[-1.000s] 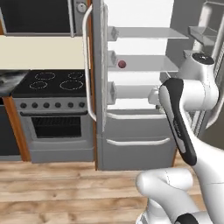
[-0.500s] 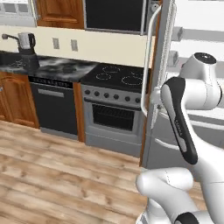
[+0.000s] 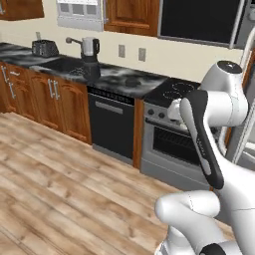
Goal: Grab the onion and garlic from the fridge, place them in the blender, close the lid, and turn on the blender to create a marinade.
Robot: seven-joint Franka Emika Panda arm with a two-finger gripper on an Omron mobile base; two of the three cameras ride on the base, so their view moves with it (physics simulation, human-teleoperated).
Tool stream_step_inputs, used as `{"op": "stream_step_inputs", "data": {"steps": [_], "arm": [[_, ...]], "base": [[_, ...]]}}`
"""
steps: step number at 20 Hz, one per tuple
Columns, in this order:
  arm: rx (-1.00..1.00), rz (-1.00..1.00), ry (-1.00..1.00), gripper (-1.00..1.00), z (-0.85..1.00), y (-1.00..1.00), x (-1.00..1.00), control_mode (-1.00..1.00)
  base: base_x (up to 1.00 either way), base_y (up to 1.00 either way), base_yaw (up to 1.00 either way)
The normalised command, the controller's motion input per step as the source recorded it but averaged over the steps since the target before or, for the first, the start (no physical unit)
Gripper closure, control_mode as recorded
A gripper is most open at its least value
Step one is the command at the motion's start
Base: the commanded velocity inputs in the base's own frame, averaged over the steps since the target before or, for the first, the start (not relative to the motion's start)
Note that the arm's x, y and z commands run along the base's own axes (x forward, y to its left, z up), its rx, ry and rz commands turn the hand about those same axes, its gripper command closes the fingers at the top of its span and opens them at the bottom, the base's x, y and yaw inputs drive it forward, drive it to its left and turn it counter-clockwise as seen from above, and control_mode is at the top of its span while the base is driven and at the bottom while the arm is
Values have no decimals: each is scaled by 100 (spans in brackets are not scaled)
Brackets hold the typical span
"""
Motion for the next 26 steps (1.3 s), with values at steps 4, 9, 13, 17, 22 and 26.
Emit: {"op": "stream_step_inputs", "data": {"steps": [4,9,13,17,22,26], "arm": [[0,0,0,100,0,0,0,100],[0,0,0,100,0,0,0,100],[0,0,0,100,0,0,0,100],[0,0,0,100,0,0,0,100],[0,0,0,100,0,0,0,100],[0,0,0,100,0,0,0,100]], "base": [[100,0,14],[100,3,5],[100,29,-6],[100,54,-20],[100,71,-26],[100,76,-36]]}}
